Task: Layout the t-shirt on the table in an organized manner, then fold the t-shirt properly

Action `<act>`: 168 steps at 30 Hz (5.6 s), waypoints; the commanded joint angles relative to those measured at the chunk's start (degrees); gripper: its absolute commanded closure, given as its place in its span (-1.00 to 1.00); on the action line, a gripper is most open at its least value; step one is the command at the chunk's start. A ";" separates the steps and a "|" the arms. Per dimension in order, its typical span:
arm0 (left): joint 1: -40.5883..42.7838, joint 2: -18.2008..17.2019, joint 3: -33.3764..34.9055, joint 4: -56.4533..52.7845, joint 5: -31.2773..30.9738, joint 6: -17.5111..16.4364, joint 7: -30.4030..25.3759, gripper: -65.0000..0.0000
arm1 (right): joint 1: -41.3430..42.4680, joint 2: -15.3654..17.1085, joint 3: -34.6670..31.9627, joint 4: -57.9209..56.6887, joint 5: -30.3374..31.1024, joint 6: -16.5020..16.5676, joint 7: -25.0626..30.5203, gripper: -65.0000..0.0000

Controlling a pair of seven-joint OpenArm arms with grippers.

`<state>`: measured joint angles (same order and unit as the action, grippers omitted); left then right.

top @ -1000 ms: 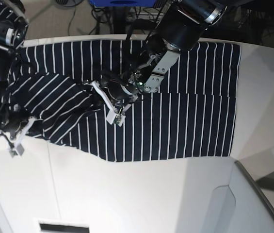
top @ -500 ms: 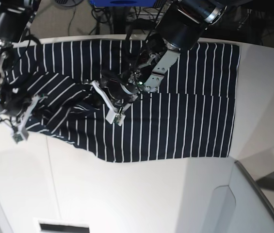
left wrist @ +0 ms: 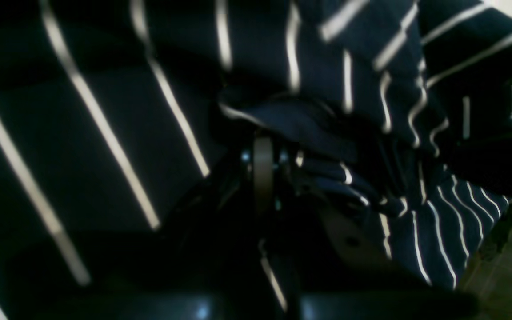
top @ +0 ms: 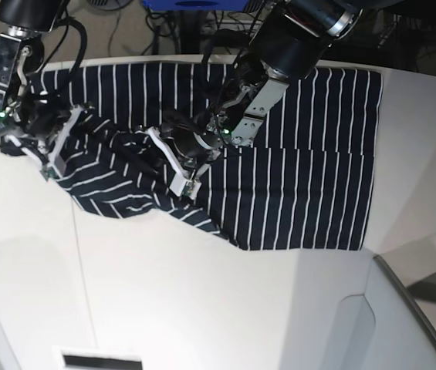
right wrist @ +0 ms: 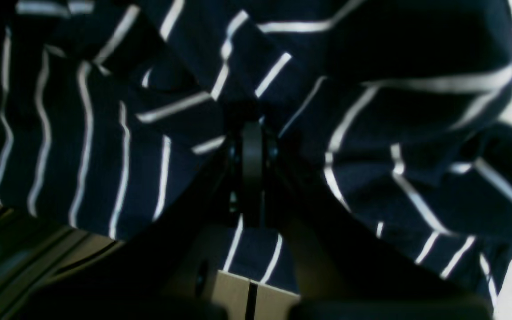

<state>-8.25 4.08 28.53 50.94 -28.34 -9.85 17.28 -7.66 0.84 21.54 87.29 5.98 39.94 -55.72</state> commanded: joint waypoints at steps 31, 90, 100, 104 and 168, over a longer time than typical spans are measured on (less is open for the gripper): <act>3.81 -5.00 -2.91 15.22 0.60 3.30 2.11 1.00 | 22.21 1.05 13.84 -4.69 0.31 0.06 -14.91 -0.01; 26.32 -16.34 -44.40 36.40 0.78 3.21 9.05 1.00 | 7.62 3.07 -10.68 -5.92 10.86 0.06 -5.33 0.69; 26.23 -16.34 -44.49 36.40 1.04 3.21 9.05 1.00 | 6.21 2.89 -2.95 4.36 10.86 0.06 -5.33 -0.14; 26.23 -16.34 -44.49 36.40 1.04 3.21 9.05 1.00 | 10.17 2.89 5.05 3.57 10.68 0.06 -8.23 -0.14; 25.09 -25.40 -53.28 28.14 1.13 3.21 9.32 1.00 | 33.81 7.99 -14.20 -17.18 10.51 0.06 4.16 1.00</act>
<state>16.86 -20.27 -24.29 78.35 -27.03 -6.59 27.70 24.14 8.29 7.14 69.28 15.68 39.90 -52.66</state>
